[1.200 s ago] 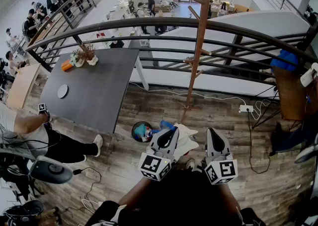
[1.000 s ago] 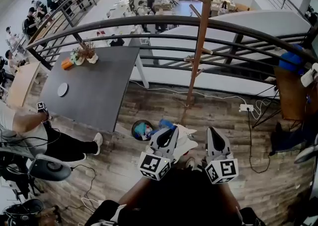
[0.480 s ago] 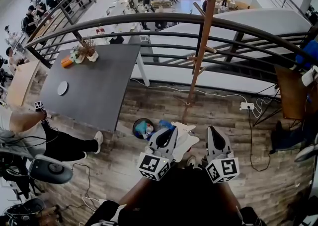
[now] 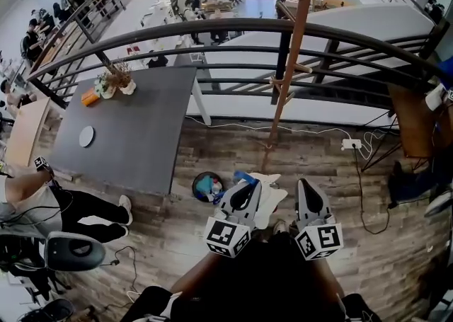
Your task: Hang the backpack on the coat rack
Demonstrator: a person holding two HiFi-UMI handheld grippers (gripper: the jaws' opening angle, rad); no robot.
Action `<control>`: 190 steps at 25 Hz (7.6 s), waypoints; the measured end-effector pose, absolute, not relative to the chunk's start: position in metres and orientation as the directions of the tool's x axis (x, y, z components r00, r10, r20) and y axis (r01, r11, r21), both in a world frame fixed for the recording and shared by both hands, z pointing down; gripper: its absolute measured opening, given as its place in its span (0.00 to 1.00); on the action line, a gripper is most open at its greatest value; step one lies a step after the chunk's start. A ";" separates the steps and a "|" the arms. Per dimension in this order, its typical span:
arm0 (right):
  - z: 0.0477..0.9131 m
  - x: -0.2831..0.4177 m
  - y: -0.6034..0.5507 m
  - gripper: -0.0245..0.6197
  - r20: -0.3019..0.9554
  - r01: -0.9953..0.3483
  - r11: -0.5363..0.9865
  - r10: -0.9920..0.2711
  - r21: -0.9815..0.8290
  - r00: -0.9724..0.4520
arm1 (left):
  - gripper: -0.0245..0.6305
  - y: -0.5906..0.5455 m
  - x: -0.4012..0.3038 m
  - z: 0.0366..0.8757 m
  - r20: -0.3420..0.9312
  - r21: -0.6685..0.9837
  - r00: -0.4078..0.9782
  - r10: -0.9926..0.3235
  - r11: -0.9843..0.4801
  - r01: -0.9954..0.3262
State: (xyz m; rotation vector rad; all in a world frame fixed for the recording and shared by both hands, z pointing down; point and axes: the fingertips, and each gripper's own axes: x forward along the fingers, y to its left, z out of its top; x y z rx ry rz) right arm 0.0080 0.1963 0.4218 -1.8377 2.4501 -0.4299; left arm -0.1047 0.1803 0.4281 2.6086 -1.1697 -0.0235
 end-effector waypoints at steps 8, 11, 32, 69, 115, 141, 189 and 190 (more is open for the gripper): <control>0.424 -0.010 0.188 0.06 0.139 -0.939 0.236 -0.951 -0.250 -0.276 | 0.05 0.169 -0.121 0.435 0.110 0.265 0.692 -0.714 -0.650 -0.712; 0.423 -0.010 0.178 0.06 0.137 -0.938 0.227 -0.953 -0.260 -0.269 | 0.05 0.163 -0.123 0.438 0.120 0.273 0.691 -0.713 -0.646 -0.713; 0.424 0.027 0.101 0.06 0.111 -0.924 0.280 -0.942 -0.259 -0.317 | 0.05 0.094 -0.103 0.447 0.111 0.295 0.625 -0.773 -0.575 -0.763; 0.439 0.077 0.018 0.06 0.114 -0.857 0.423 -0.875 -0.294 -0.471 | 0.05 -0.001 -0.034 0.444 0.136 0.250 0.571 -0.810 -0.529 -0.811; 0.454 0.061 -0.031 0.06 0.172 -0.908 0.301 -0.917 -0.292 -0.359 | 0.05 -0.048 -0.031 0.471 0.173 0.316 0.689 -0.704 -0.623 -0.716; 0.470 0.066 -0.058 0.06 0.204 -0.884 0.367 -0.879 -0.289 -0.432 | 0.05 -0.079 -0.011 0.484 0.202 0.333 0.689 -0.696 -0.613 -0.716; 0.488 0.077 -0.097 0.06 0.236 -0.882 0.343 -0.873 -0.324 -0.426 | 0.05 -0.130 0.016 0.500 0.248 0.362 0.718 -0.650 -0.626 -0.691; 0.488 0.077 -0.097 0.06 0.236 -0.882 0.341 -0.874 -0.326 -0.425 | 0.05 -0.130 0.016 0.501 0.249 0.363 0.719 -0.649 -0.626 -0.691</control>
